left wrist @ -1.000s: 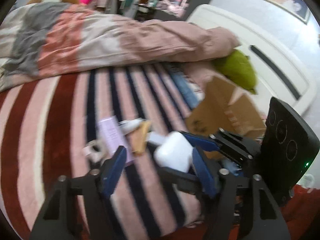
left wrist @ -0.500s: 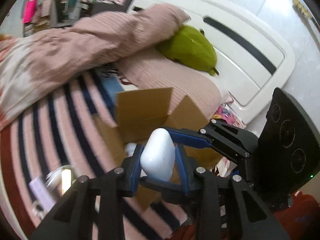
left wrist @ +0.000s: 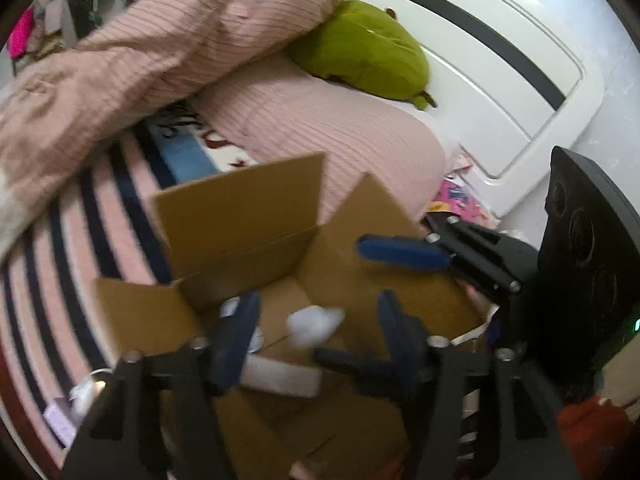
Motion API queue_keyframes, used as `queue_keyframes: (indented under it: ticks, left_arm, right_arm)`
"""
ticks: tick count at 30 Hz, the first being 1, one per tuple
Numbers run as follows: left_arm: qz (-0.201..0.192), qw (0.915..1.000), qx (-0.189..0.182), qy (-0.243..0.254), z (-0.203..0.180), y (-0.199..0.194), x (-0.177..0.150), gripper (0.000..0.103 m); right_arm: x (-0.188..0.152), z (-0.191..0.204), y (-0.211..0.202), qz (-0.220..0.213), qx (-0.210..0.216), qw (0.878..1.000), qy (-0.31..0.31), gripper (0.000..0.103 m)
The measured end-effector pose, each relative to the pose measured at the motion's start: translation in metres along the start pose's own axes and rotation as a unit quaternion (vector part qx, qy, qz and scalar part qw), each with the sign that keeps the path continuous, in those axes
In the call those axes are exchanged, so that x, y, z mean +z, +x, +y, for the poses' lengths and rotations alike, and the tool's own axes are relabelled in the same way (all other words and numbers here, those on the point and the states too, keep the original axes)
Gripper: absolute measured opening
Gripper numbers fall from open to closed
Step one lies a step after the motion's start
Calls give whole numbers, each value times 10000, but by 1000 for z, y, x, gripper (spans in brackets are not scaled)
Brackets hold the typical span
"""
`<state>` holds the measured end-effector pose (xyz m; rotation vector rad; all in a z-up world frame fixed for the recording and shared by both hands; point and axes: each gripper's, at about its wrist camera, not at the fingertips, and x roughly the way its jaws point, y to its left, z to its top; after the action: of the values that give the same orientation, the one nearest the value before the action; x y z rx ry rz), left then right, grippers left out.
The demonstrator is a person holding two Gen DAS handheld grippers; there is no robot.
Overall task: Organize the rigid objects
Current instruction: 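Carry the earbuds case into the cardboard box and release it, then move the open right gripper back over the remaining items, then grasp the lavender 'Enjoy Traveling' box with the right gripper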
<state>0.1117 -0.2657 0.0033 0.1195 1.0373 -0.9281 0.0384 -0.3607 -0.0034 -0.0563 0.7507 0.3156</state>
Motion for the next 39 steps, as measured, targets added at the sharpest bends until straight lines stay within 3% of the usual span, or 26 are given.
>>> queue_keyframes:
  ticks: [5,7,9,11,15,20,22,26,28,31,34,36,37,39]
  left_arm:
    - [-501,9975,475,-152,23,-54,-21,66]
    - [-776,9931,833,-290,39,-83,-32,71]
    - [-941,9874,1210,-403,57,-107,-48,72]
    - [-1074,9807,1530,-574,78,-127,-67,72]
    - [-1213,9705,1833,-991,115,-147,-106,72]
    - [-1305,9561,2137,-1525,161,-156,-163,73]
    - [-1290,9521,2146,-1753,179,-157,-182,73]
    - [-1243,9414,2234,-2202,215,-158,-223,73]
    - [-1207,9384,2239,-2338,225,-157,-236,73]
    - [-1121,9354,2276,-2461,241,-152,-251,73]
    - [-1080,9356,2237,-2508,250,-146,-259,73]
    - [-1063,9357,2209,-2536,253,-143,-261,73]
    - [-1056,9358,2210,-2535,253,-142,-263,73]
    - [-1039,9366,2205,-2517,252,-140,-262,73]
  right_arm:
    - [7,12,-3,-181,186,9996,72,85]
    - [16,29,-10,-435,326,9985,-76,98]
    - [24,47,-15,-651,459,9965,-247,103]
    - [35,74,-16,-756,688,9933,-544,103]
    - [53,124,5,-651,891,9892,-961,103]
    - [61,179,58,-83,1529,9813,-1162,103]
    - [56,199,78,100,1571,9787,-1320,93]
    - [41,231,127,666,1808,9689,-1551,89]
    - [33,239,150,917,1867,9647,-1613,75]
    - [23,248,188,1295,1892,9611,-1539,69]
    - [19,249,210,1402,1644,9658,-1435,59]
    - [17,248,222,1418,1203,9725,-1404,56]
    - [18,248,223,1390,1069,9745,-1399,43]
    - [19,243,229,1489,1063,9755,-1219,42]
